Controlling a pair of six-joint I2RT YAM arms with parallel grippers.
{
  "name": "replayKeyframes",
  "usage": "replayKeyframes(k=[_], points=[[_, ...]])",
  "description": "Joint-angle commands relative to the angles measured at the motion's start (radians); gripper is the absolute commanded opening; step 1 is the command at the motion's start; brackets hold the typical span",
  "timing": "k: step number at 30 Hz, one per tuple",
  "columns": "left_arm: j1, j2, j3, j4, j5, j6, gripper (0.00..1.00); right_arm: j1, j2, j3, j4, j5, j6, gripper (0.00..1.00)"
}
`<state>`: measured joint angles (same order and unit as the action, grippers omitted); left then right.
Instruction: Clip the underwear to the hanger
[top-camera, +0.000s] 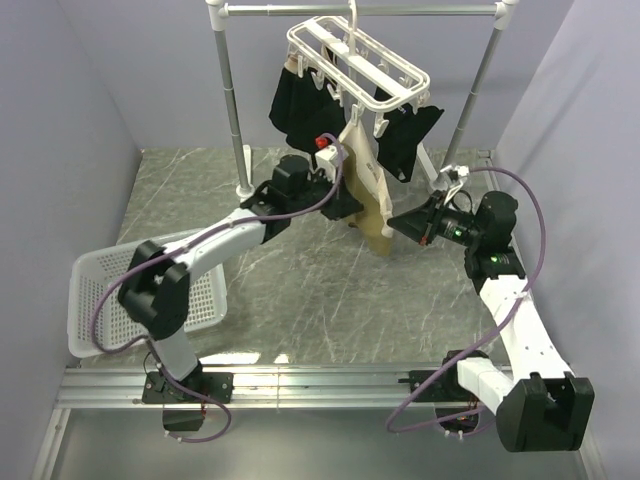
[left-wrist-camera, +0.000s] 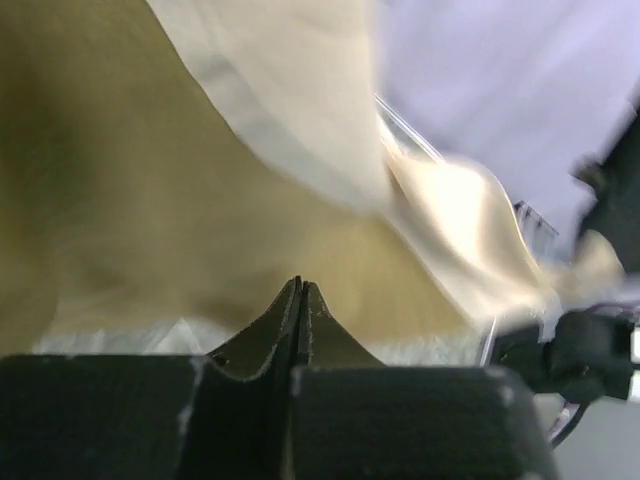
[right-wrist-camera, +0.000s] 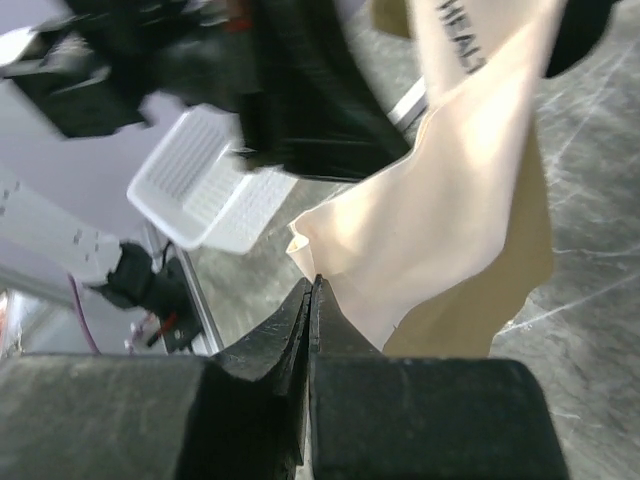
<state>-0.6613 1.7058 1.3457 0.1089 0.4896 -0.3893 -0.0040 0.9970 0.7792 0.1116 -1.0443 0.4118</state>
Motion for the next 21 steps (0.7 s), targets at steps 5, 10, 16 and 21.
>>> replayKeyframes(k=[5, 10, 16, 21], points=[[-0.031, 0.097, 0.087, 0.334, -0.014, -0.175, 0.01, 0.142, -0.017, 0.048, -0.072, 0.053, -0.14, 0.0], [-0.031, 0.129, 0.095, 0.379, -0.029, -0.227, 0.02, 0.207, 0.011, 0.023, -0.104, 0.113, -0.211, 0.0], [-0.026, 0.089, 0.069, 0.357, -0.014, -0.201, 0.08, 0.203, 0.06, -0.003, -0.113, 0.231, -0.248, 0.0], [-0.014, 0.066, 0.056, 0.31, 0.015, -0.183, 0.21, 0.205, 0.13, -0.006, -0.044, 0.32, -0.219, 0.0]])
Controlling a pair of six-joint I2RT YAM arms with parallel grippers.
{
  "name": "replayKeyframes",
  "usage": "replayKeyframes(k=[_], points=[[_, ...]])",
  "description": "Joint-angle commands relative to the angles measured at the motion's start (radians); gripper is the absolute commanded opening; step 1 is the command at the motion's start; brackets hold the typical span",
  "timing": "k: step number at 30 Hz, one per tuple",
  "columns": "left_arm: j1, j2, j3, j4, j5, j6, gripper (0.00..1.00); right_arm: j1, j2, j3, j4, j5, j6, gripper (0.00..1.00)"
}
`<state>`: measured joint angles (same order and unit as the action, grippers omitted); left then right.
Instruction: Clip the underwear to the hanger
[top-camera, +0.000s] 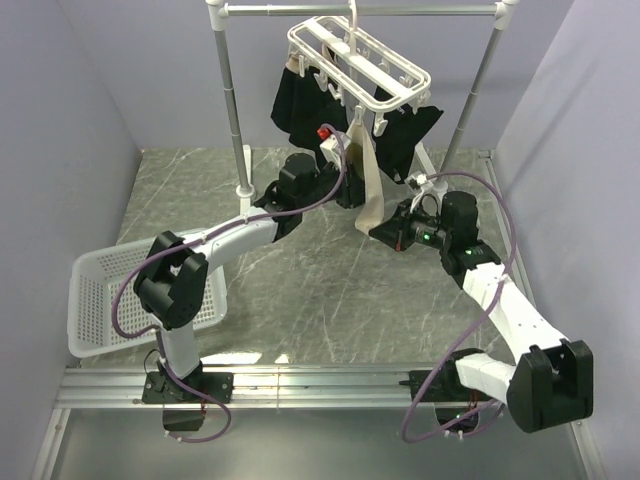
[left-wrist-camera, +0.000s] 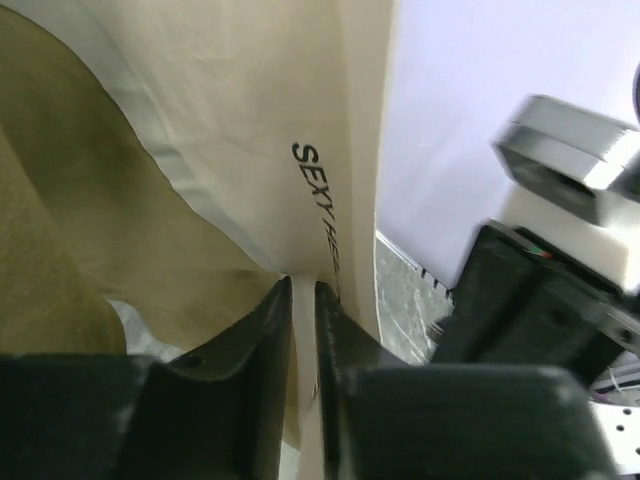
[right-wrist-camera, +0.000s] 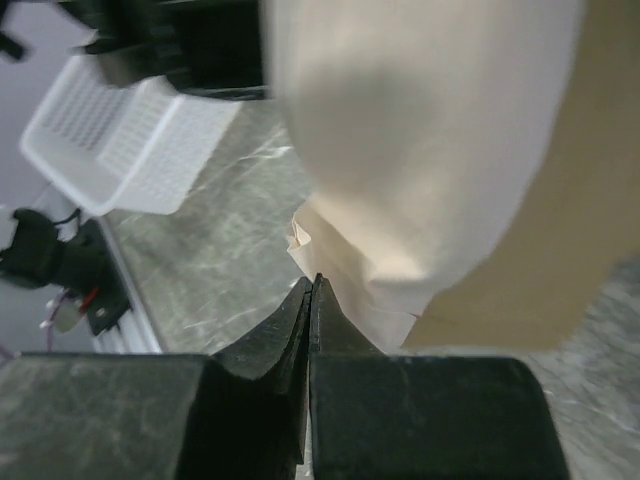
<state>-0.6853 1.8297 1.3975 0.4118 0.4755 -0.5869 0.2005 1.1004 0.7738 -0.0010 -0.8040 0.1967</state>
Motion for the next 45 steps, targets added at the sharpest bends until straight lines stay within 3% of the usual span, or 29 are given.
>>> replayKeyframes(k=[1, 9, 15, 17, 22, 23, 27, 37, 40, 45], points=[[0.013, -0.067, 0.0, -0.016, 0.034, 0.019, 0.27, 0.002, 0.035, 0.002, 0.075, 0.1, -0.003, 0.0], [0.076, -0.178, -0.064, -0.149, 0.086, 0.077, 0.59, 0.002, 0.09, -0.013, 0.205, 0.155, 0.052, 0.0], [0.092, -0.3, -0.132, -0.228, 0.075, 0.208, 0.72, 0.005, 0.114, -0.025, 0.26, 0.143, 0.081, 0.0], [0.095, -0.329, -0.14, -0.246, 0.055, 0.246, 0.73, 0.004, 0.128, -0.021, 0.266, 0.141, 0.087, 0.0], [0.112, -0.36, -0.143, -0.266, 0.022, 0.286, 0.76, 0.005, 0.144, 0.025, 0.227, 0.135, 0.083, 0.19], [0.119, -0.365, -0.143, -0.266, 0.005, 0.3, 0.77, 0.004, 0.136, 0.039, 0.216, 0.131, 0.078, 0.3], [0.142, -0.385, -0.141, -0.261, -0.011, 0.341, 0.8, 0.002, 0.099, 0.073, 0.147, 0.103, 0.067, 0.41], [0.173, -0.428, -0.104, -0.275, 0.037, 0.538, 0.79, -0.068, -0.048, 0.194, 0.072, 0.072, 0.053, 0.44], [0.173, -0.445, -0.103, -0.248, 0.049, 0.574, 0.79, -0.082, -0.082, 0.246, 0.05, 0.129, 0.017, 0.49], [0.168, -0.437, -0.109, -0.13, 0.012, 0.546, 0.85, -0.093, -0.12, 0.295, 0.068, 0.267, 0.021, 0.68]])
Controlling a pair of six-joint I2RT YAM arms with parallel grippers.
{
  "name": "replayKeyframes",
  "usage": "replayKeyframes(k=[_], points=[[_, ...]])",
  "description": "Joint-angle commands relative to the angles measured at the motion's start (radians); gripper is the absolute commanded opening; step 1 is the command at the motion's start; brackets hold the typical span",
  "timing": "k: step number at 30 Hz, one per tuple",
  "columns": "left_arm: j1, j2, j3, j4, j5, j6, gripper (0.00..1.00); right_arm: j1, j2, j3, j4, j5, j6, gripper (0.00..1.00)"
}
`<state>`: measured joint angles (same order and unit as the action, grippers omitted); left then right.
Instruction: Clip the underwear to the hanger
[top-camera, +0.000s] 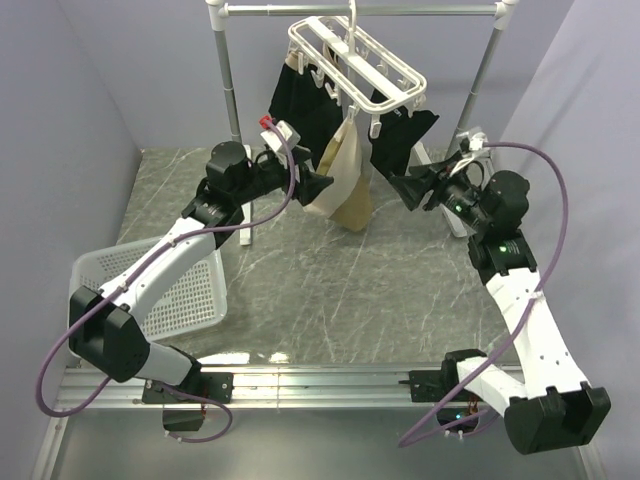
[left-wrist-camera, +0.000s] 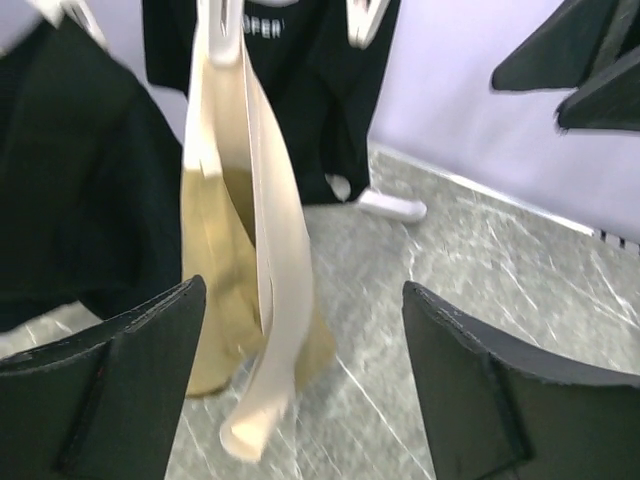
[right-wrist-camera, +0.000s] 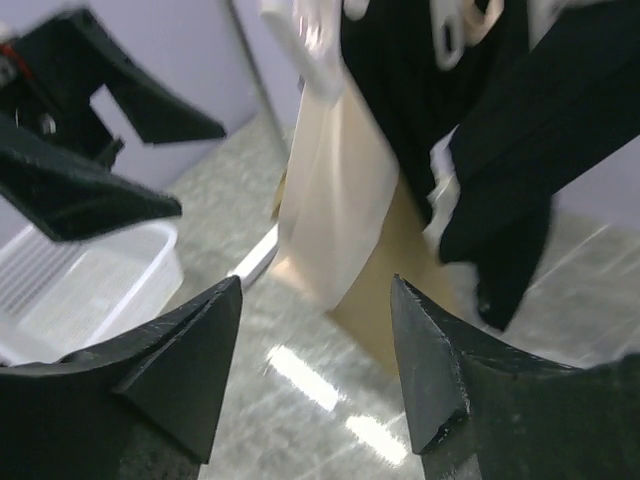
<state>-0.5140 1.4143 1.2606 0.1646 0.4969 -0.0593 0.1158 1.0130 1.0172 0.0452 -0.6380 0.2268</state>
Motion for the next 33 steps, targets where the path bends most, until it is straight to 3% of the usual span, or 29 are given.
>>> replayKeyframes(k=[1, 4, 7, 11, 15, 18, 28, 33], points=[[-0.004, -0.015, 0.026, 0.143, -0.008, 0.0, 0.85, -0.008, -0.036, 0.07, 0.021, 0.119, -0.003, 0.68], [-0.023, 0.023, 0.029, 0.232, -0.001, -0.033, 0.85, -0.016, -0.04, 0.116, 0.002, 0.129, -0.001, 0.79], [-0.058, 0.06, 0.029, 0.338, -0.001, -0.045, 0.84, -0.033, -0.001, 0.2, -0.025, 0.033, -0.026, 0.8], [-0.128, 0.118, 0.066, 0.401, -0.114, -0.001, 0.76, -0.087, 0.081, 0.314, -0.074, -0.052, 0.05, 0.79], [-0.222, 0.17, 0.109, 0.415, -0.427, 0.044, 0.67, -0.1, 0.124, 0.379, -0.082, -0.038, 0.088, 0.77], [-0.274, 0.205, 0.148, 0.398, -0.535, 0.049, 0.66, -0.102, 0.145, 0.408, -0.088, -0.054, 0.103, 0.76], [-0.334, 0.294, 0.226, 0.46, -0.71, 0.027, 0.66, -0.102, 0.22, 0.475, -0.119, -0.15, 0.109, 0.72], [-0.334, 0.344, 0.275, 0.469, -0.733, 0.024, 0.64, -0.102, 0.242, 0.486, -0.1, -0.166, 0.126, 0.72]])
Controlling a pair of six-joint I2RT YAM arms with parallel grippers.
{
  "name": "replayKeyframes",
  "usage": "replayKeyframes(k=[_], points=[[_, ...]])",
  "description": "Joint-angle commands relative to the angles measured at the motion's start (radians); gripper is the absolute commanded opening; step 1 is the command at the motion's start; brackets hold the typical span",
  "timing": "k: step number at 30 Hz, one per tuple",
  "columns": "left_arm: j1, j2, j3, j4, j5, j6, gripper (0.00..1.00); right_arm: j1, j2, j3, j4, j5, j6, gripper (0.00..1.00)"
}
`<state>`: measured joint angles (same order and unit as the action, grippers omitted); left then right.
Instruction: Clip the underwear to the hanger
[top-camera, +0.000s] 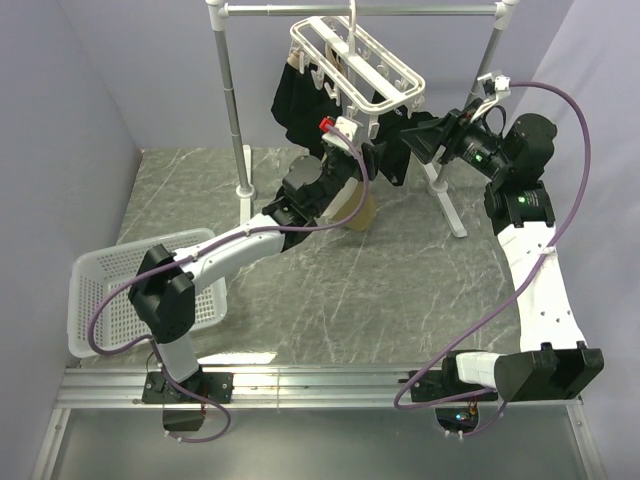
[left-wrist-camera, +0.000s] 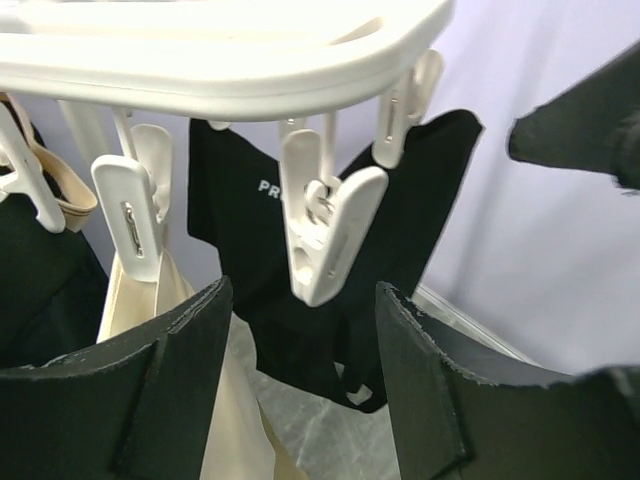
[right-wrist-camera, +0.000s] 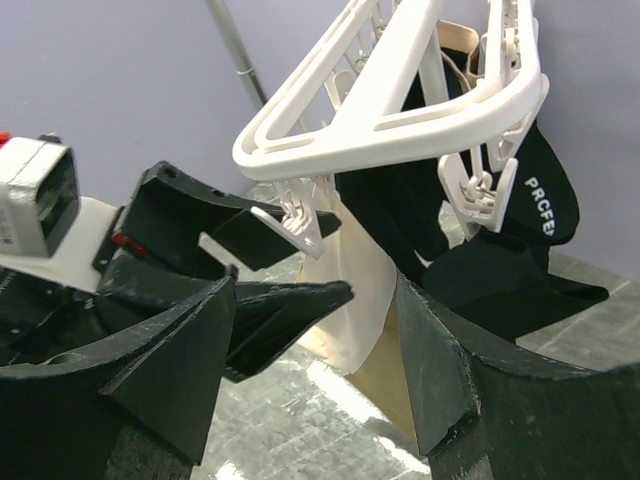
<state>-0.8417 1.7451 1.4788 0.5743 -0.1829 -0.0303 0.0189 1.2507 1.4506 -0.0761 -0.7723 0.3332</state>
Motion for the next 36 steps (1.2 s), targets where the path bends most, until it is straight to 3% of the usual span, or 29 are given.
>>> replayKeyframes(k=[1, 14, 25, 31, 36], points=[[-0.007, 0.016, 0.067, 0.067, -0.052, -0.003, 0.63, -0.005, 0.006, 0.051, 0.025, -0.035, 0.021, 0.72], [-0.007, -0.002, 0.061, 0.085, 0.034, 0.02, 0.32, -0.004, 0.059, 0.05, 0.124, -0.088, 0.081, 0.73], [-0.005, -0.033, 0.031, 0.085, 0.076, 0.018, 0.22, -0.005, 0.153, 0.106, 0.24, -0.163, 0.138, 0.74], [-0.003, -0.044, 0.023, 0.079, 0.091, 0.02, 0.31, -0.004, 0.177, 0.131, 0.243, -0.191, 0.141, 0.72], [0.004, -0.076, 0.012, 0.029, 0.117, 0.015, 0.55, -0.005, 0.142, 0.091, 0.211, -0.18, 0.107, 0.71]])
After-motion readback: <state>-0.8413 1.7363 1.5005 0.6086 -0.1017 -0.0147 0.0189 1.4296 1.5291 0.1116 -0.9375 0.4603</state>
